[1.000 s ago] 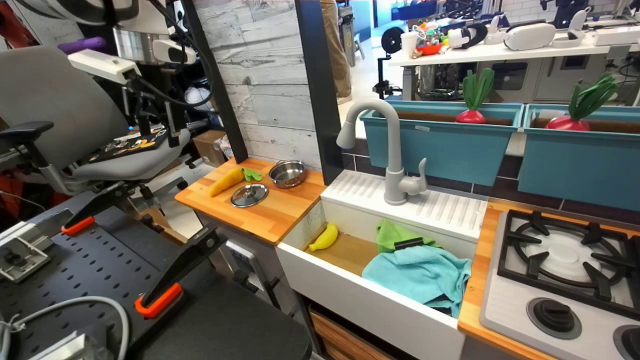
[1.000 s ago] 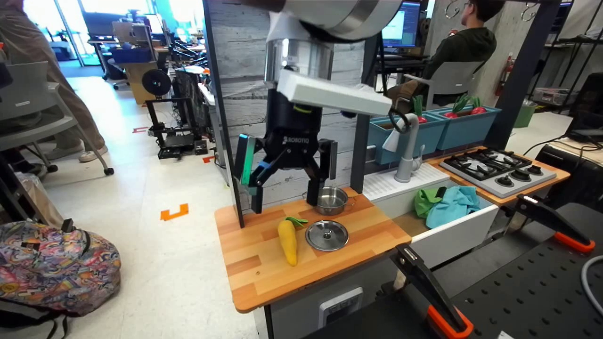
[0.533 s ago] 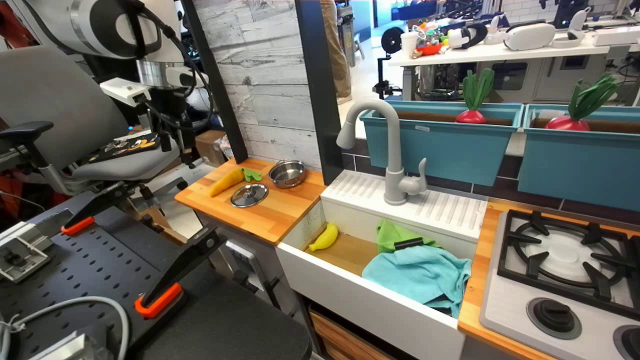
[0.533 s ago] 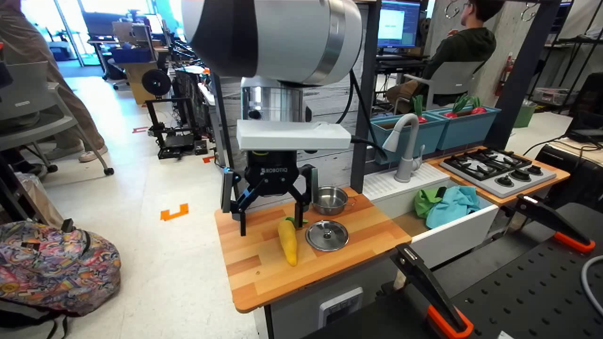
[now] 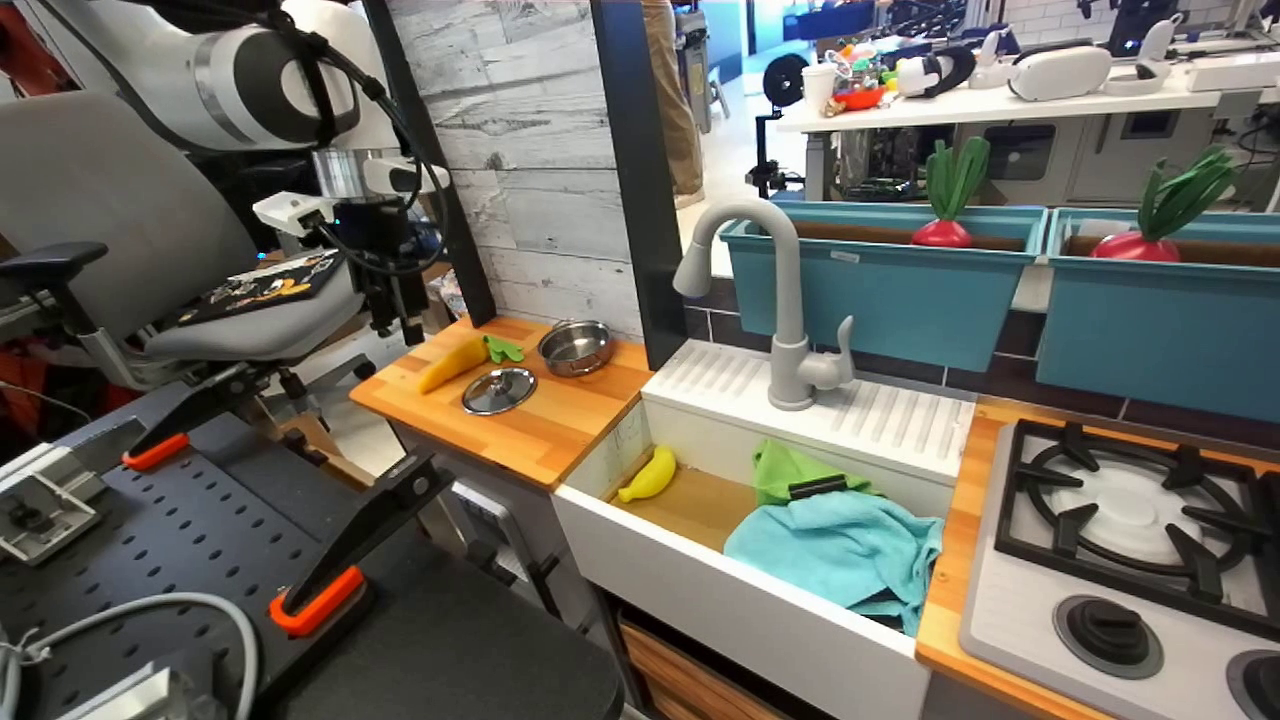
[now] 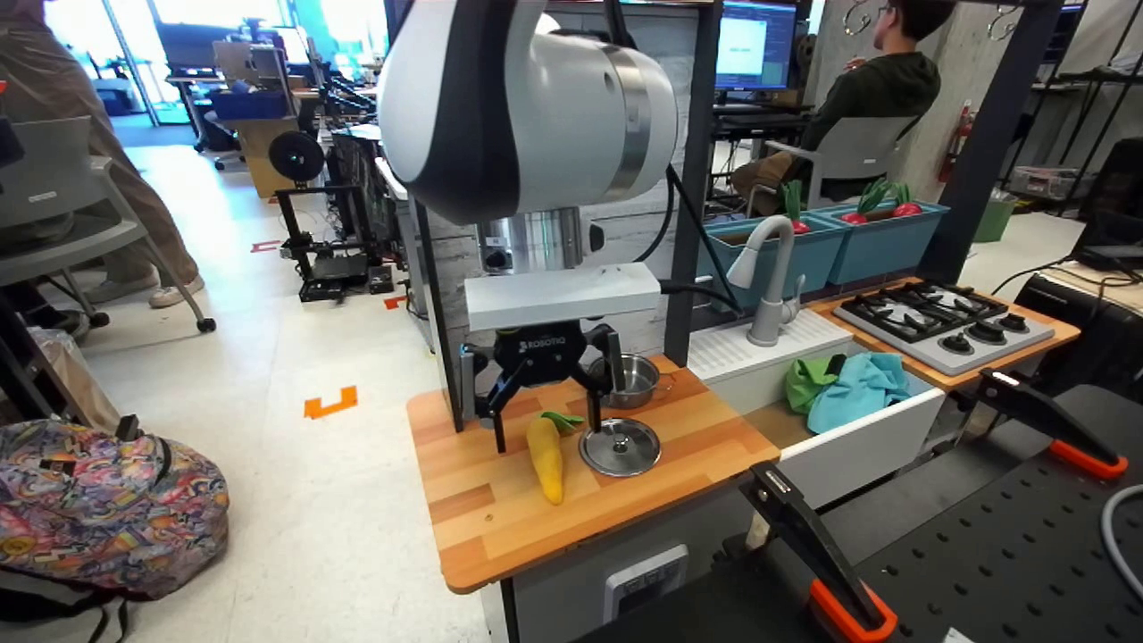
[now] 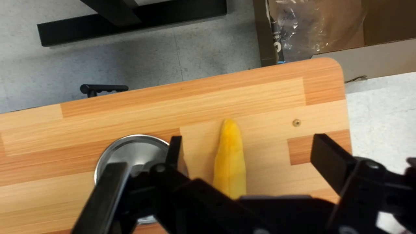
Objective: Place the carrot on the silver pan
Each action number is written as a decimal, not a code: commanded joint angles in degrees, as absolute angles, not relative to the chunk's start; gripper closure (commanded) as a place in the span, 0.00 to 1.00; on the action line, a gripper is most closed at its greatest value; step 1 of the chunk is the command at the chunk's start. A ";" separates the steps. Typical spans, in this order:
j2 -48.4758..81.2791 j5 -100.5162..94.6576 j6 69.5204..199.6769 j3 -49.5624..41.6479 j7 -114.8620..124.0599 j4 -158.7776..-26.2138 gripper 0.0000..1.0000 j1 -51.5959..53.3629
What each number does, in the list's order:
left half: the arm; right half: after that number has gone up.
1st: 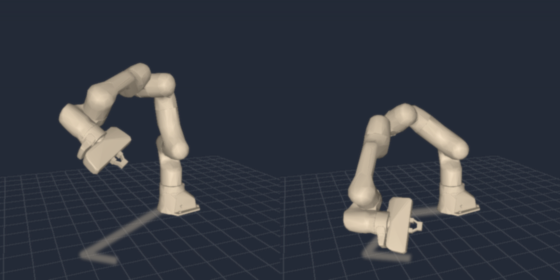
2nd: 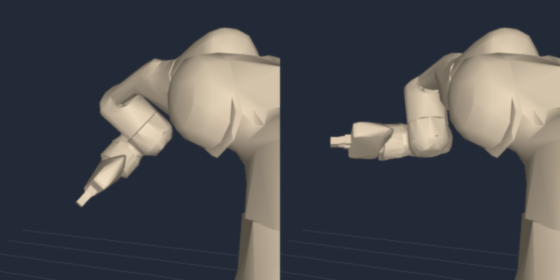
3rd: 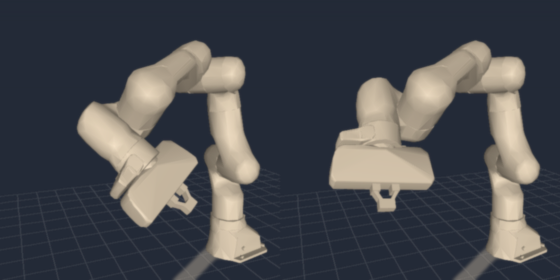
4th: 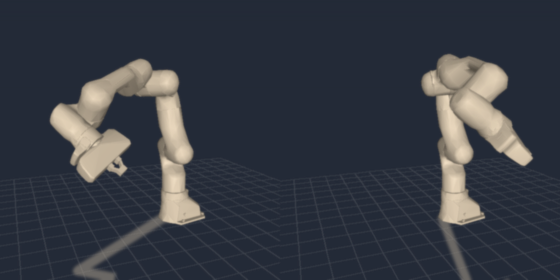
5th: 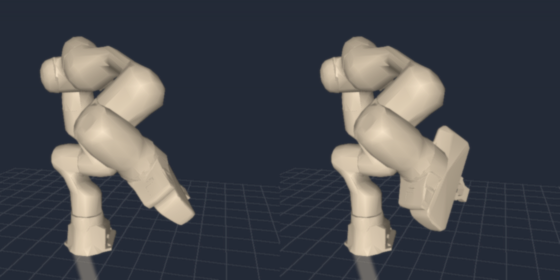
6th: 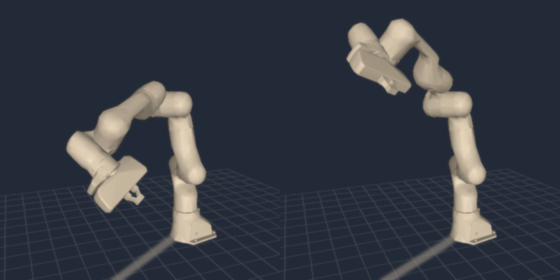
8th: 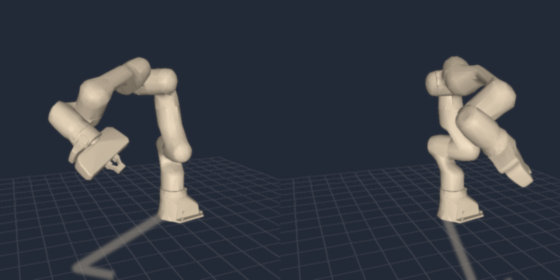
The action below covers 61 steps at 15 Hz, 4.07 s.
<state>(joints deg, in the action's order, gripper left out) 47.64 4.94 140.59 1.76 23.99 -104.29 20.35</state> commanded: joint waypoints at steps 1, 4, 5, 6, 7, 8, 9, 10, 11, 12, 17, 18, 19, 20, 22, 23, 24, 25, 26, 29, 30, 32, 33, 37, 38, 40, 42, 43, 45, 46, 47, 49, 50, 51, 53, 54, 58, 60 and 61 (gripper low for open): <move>50.08 2.08 142.13 -1.50 28.16 -101.84 0.00 22.49; 51.89 0.43 140.86 -3.16 30.42 -99.58 0.00 23.77; 52.75 -0.22 140.57 -3.77 31.47 -98.54 0.00 24.43; 53.42 -0.77 140.33 -4.17 32.32 -97.74 0.00 24.96; 54.22 -1.20 140.26 -4.62 33.21 -96.80 0.00 25.47; 54.97 -1.47 140.24 -5.05 34.07 -95.94 0.00 25.99; 55.79 -1.81 140.14 -5.29 34.83 -94.93 0.00 26.27; 56.49 -2.22 139.71 -5.74 35.85 -94.07 0.00 26.85; 57.38 -2.62 139.42 -6.02 36.60 -92.89 0.00 27.10; 58.06 -2.85 138.87 -6.16 37.25 -91.96 0.00 27.23; 61.64 -2.69 137.57 -7.02 40.49 -86.89 0.00 27.30; 62.04 -2.47 137.54 -6.81 40.72 -86.32 0.25 27.02; 62.56 -2.60 137.25 -7.00 41.13 -85.50 0.26 27.06; 62.79 -2.69 136.87 -7.05 41.45 -85.08 0.35 27.12; 63.34 -2.69 135.71 -6.95 41.95 -83.91 0.51 26.97; 63.66 -2.73 135.22 -6.85 41.95 -83.32 0.58 26.82; 63.57 -2.80 134.70 -6.62 41.71 -83.19 0.65 26.72; 63.52 -2.95 134.04 -6.23 40.89 -82.98 0.73 26.50; 63.11 -3.21 133.91 -6.28 40.91 -83.37 0.80 26.74; 61.43 -3.76 134.80 -5.17 38.67 -85.56 0.99 26.24; 60.69 -3.80 135.09 -4.91 38.04 -86.62 1.00 26.23; 59.47 -3.73 135.44 -4.63 37.16 -88.25 0.97 26.24; 58.80 -3.67 135.44 -4.70 37.12 -89.07 1.00 26.30; 55.06 -3.92 137.24 -5.43 37.50 -93.88 0.97 26.38; 53.86 -3.92 137.91 -5.66 37.73 -95.27 0.97 26.26; 51.69 -3.89 139.30 -6.18 38.05 -97.73 0.97 25.85; 49.94 -3.16 142.08 -6.34 38.34 -99.96 0.97 24.78; 49.22 -2.99 143.29 -6.43 38.14 -100.91 0.97 24.20; 48.38 -2.53 144.67 -6.80 38.42 -101.87 0.97 23.02; 48.12 -1.86 145.22 -6.48 38.17 -102.13 0.97 21.89; 48.09 -1.18 146.01 -6.48 38.62 -102.21 0.97 21.09; 48.29 -0.34 146.68 -6.19 38.59 -101.70 0.97 19.23; 48.50 0.11 146.86 -6.07 38.70 -101.30 0.97 18.40; 48.85 0.61 146.89 -5.86 38.51 -100.68 0.97 17.43; 49.08 2.09 147.16 -5.39 38.01 -100.18 0.97 15.65; 49.13 2.93 147.37 -5.21 38.02 -100.06 0.97 14.94; 50.19 6.89 147.20 -4.44 38.69 -98.28 0.97 12.61; 50.92 8.55 146.69 -4.01 38.57 -97.13 0.97 11.60; 51.29 9.22 146.53 -3.91 38.76 -96.62 0.97 11.24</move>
<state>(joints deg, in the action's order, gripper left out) 50.00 6.89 146.18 -5.45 38.56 -98.70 13.22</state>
